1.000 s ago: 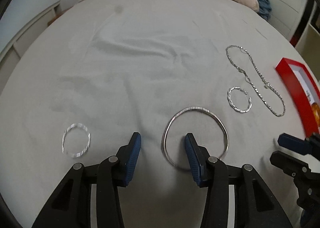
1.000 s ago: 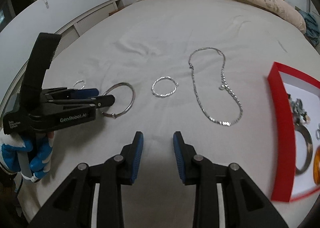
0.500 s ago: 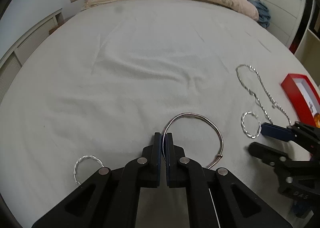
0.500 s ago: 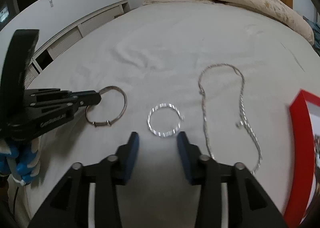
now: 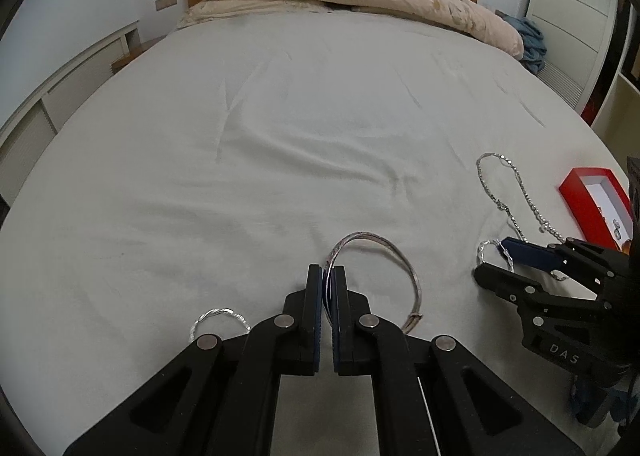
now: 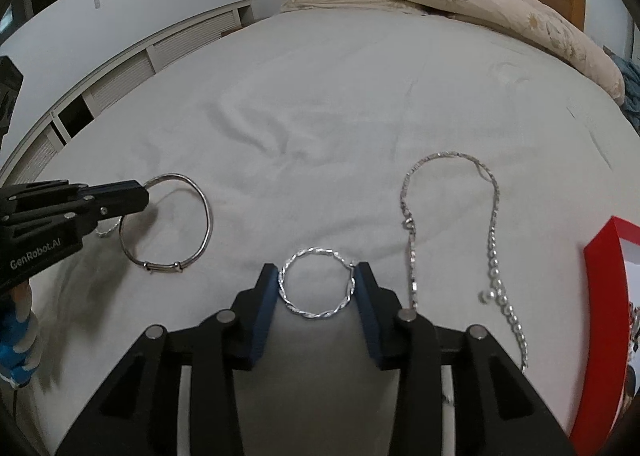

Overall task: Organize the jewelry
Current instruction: 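Carry the bangle and twisted ring over the red box with both tools, then open both tools to drop the bangle and twisted ring into the red box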

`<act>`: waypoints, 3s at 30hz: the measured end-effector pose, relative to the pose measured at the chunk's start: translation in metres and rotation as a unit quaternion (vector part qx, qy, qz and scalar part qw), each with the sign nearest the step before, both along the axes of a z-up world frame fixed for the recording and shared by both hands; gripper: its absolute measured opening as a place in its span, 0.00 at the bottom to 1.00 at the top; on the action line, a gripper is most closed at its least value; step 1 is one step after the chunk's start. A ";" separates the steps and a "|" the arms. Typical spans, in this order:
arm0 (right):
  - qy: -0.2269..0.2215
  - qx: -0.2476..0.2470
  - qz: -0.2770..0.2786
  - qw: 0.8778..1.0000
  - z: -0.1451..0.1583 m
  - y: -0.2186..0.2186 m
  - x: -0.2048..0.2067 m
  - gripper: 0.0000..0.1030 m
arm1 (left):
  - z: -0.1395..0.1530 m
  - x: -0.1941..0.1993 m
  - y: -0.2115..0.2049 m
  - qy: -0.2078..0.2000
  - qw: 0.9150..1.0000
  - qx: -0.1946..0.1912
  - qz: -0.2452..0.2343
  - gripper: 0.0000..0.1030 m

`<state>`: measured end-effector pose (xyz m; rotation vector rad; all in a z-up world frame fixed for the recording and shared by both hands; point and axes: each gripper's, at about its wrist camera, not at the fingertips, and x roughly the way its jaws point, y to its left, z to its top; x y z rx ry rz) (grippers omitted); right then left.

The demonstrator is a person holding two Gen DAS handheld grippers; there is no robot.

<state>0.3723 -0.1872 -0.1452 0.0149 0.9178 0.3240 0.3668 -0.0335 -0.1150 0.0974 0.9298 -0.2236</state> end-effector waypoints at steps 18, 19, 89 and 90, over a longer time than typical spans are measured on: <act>-0.030 0.040 -0.018 0.999 0.093 -0.034 -0.105 0.35 | 0.077 -0.091 -0.030 -0.034 0.999 0.028 -0.026 0.04; -0.033 0.041 -0.021 0.998 0.098 -0.037 -0.112 0.35 | 0.082 -0.098 -0.036 -0.037 0.998 0.028 -0.031 0.04; 0.005 -0.040 -0.190 0.981 0.074 -0.292 -0.158 0.39 | 0.060 -0.117 -0.308 -0.012 0.983 0.017 -0.182 0.32; 0.000 -0.040 -0.191 0.981 0.080 -0.290 -0.162 0.39 | 0.069 -0.122 -0.301 -0.020 0.983 0.015 -0.180 0.33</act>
